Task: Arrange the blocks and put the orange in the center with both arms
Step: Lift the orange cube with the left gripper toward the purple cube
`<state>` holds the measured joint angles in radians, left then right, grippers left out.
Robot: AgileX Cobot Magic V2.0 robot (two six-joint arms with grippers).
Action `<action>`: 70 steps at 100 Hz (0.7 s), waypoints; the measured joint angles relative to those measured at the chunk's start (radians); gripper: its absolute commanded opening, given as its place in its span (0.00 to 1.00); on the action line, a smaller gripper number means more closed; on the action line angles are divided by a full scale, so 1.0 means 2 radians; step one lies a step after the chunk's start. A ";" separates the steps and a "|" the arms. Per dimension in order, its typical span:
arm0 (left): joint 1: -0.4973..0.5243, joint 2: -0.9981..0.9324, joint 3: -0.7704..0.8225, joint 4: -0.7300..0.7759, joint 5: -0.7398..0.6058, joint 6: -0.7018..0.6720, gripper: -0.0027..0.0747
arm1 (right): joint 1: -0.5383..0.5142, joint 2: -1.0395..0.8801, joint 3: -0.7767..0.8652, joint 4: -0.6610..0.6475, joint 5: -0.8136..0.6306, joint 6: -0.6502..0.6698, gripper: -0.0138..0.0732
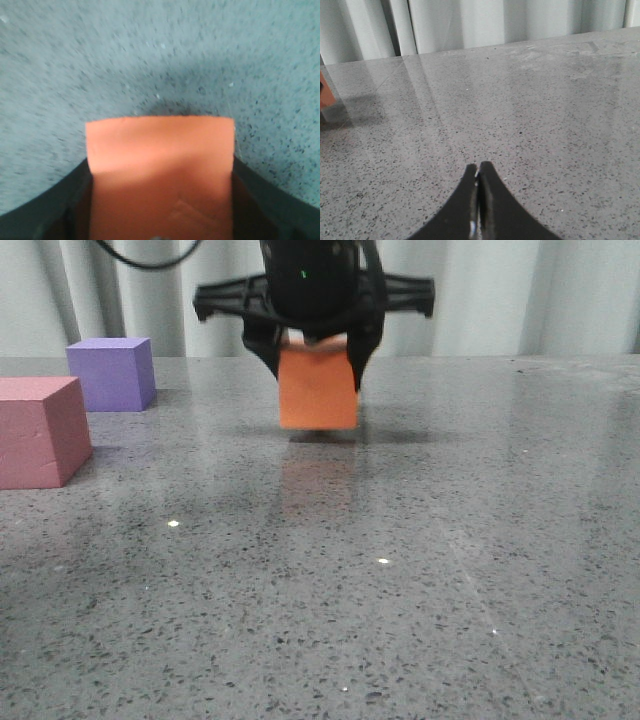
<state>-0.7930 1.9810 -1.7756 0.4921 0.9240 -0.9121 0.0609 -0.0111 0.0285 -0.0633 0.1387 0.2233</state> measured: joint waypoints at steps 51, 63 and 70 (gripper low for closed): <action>0.018 -0.125 0.060 0.129 0.056 0.000 0.12 | 0.000 0.000 0.000 0.000 0.000 0.000 0.08; 0.043 -0.153 0.109 0.130 0.044 -0.005 0.12 | 0.000 0.000 0.000 0.000 0.000 0.000 0.08; 0.061 -0.170 0.140 0.130 0.027 -0.011 0.12 | 0.000 0.000 0.000 0.000 0.000 0.000 0.08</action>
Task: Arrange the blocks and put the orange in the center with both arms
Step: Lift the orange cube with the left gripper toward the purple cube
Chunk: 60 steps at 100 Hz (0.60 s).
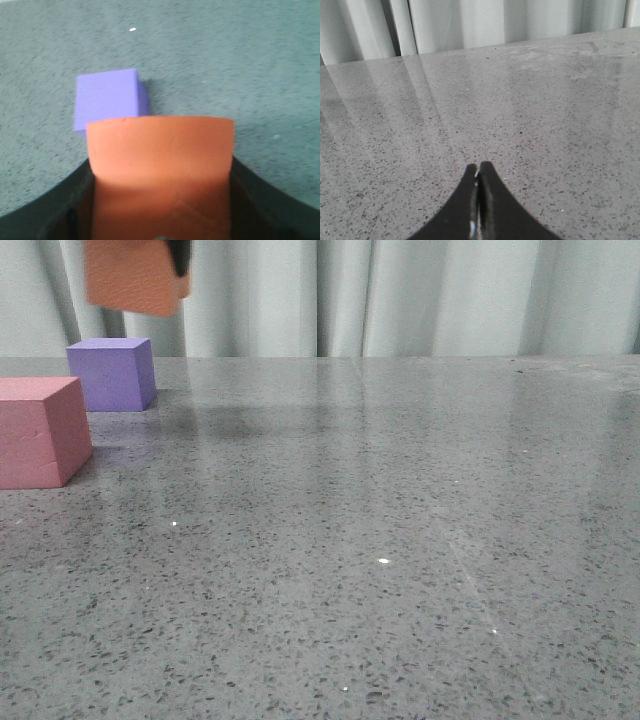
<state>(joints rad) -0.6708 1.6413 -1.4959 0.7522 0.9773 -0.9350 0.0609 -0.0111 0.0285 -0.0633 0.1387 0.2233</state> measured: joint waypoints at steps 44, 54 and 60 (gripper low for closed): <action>0.096 -0.052 0.111 -0.031 -0.116 -0.001 0.12 | 0.000 0.000 0.000 0.000 0.000 0.000 0.08; 0.104 -0.052 0.124 -0.038 -0.132 0.000 0.12 | 0.000 0.000 0.000 0.000 0.000 0.000 0.08; 0.104 -0.052 0.130 -0.039 -0.137 0.000 0.12 | 0.000 0.000 0.000 0.000 0.000 0.000 0.08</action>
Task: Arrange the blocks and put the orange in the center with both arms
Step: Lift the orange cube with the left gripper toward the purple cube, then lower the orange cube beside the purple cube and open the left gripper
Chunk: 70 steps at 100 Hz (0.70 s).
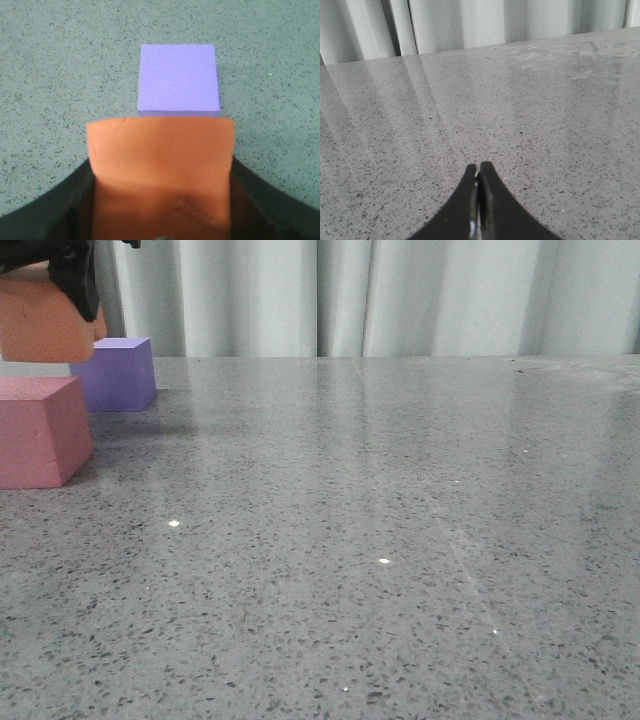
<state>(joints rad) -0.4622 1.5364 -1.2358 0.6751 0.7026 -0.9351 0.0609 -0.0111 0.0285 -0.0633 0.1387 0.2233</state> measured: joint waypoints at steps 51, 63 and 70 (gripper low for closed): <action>0.002 0.026 0.008 -0.016 -0.024 0.002 0.12 | 0.000 0.000 0.000 0.000 0.000 0.000 0.08; 0.004 0.036 0.008 -0.018 -0.024 0.003 0.12 | 0.000 0.000 0.000 0.000 0.000 0.000 0.08; 0.008 0.042 0.008 -0.020 -0.024 0.003 0.12 | 0.000 0.000 0.000 0.000 0.000 0.000 0.08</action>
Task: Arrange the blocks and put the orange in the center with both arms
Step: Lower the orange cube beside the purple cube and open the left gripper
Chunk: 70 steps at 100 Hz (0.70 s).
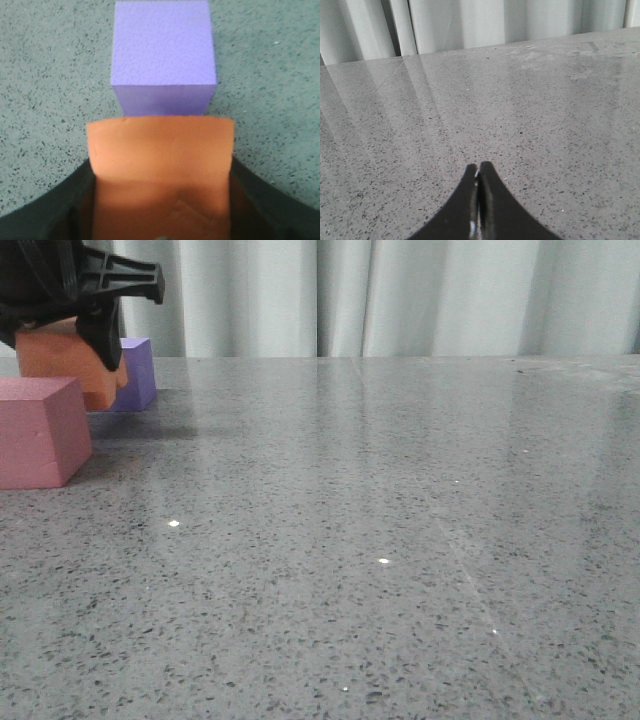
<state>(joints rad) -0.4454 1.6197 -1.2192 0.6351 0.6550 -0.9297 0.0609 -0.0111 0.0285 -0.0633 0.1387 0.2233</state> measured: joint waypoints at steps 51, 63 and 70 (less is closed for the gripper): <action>0.003 0.017 0.000 -0.007 -0.003 0.006 0.12 | 0.000 0.000 0.000 0.000 0.000 0.000 0.08; 0.003 0.017 0.000 -0.007 -0.003 0.008 0.12 | 0.000 0.000 0.000 0.000 0.000 0.000 0.08; 0.003 0.017 0.000 -0.008 -0.003 0.009 0.12 | 0.000 0.000 0.000 0.000 0.000 0.000 0.08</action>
<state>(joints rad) -0.4396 1.6531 -1.2192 0.6199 0.6494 -0.9116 0.0609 -0.0111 0.0285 -0.0633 0.1387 0.2233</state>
